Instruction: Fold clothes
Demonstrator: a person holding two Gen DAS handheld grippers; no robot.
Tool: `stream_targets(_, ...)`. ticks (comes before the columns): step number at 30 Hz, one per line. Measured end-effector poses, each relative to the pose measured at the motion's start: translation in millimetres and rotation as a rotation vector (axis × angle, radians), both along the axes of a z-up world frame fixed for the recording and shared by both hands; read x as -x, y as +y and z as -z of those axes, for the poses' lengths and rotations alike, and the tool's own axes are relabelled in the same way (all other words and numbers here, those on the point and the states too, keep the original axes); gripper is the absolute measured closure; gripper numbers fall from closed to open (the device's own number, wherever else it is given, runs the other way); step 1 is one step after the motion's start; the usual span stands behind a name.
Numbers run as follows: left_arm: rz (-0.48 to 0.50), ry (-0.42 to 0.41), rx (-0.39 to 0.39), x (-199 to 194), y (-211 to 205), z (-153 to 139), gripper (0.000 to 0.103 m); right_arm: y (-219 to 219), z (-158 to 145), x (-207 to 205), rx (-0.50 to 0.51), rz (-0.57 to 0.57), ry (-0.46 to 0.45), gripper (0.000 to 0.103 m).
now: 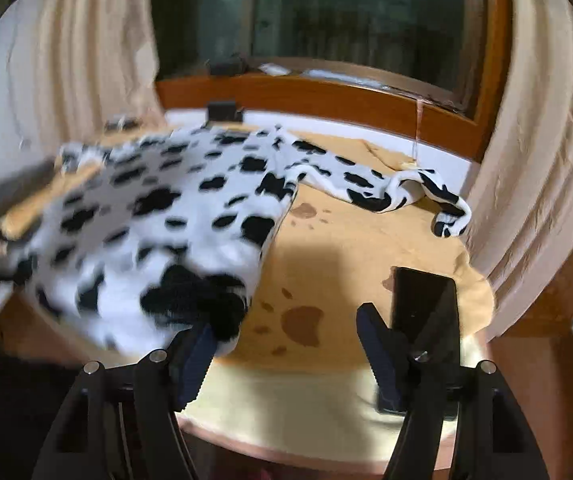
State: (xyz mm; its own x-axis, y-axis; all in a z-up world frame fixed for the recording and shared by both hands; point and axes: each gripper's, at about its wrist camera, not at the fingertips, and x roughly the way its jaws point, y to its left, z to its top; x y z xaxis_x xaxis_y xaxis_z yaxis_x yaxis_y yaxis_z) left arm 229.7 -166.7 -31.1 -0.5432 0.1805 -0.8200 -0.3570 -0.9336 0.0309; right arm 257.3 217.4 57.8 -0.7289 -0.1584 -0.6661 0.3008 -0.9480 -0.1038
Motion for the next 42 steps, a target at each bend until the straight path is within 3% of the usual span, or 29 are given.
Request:
stream_targets(2,0.010,-0.024,0.076,-2,-1,3,0.004,5,-7,-4,-0.021,-0.004,0.008,0.033)
stream_targets(5,-0.014,-0.045,0.055,0,-12,-4,0.004,19,-28,-11,0.041,0.025,0.083,0.033)
stream_targets(8,-0.003,0.028,-0.075,3,-18,-36,0.004,33,-49,-13,0.186,0.076,0.183,0.033)
stream_targets(11,0.034,0.149,-0.215,9,-17,-78,0.002,12,-44,14,0.259,0.055,0.147,0.033)
stream_targets(14,0.074,0.229,-0.356,27,-7,-105,0.000,-45,-19,40,0.141,-0.039,0.091,0.033)
stream_targets(17,0.079,0.247,-0.408,57,14,-104,0.000,-105,5,57,0.087,-0.180,0.006,0.033)
stream_targets(20,0.069,0.126,-0.417,88,32,-69,0.000,-139,36,63,0.001,-0.252,-0.075,0.033)
stream_targets(23,0.061,0.093,-0.362,78,30,-46,0.000,-137,68,57,-0.060,-0.271,-0.201,0.032)
stream_targets(29,0.046,0.041,-0.241,52,24,-3,0.001,-115,80,27,-0.076,-0.267,-0.193,0.030)
stream_targets(33,0.076,0.083,-0.149,45,32,5,0.002,-115,79,27,-0.067,-0.247,-0.179,0.029)
stream_targets(37,0.097,0.045,-0.173,50,25,-5,0.001,-118,69,30,-0.090,-0.288,-0.210,0.029)
stream_targets(39,0.094,0.021,-0.251,53,17,-20,0.001,-117,58,37,-0.068,-0.324,-0.231,0.029)
stream_targets(42,0.094,0.042,-0.373,61,10,-44,0.001,-110,23,53,0.017,-0.309,-0.143,0.029)
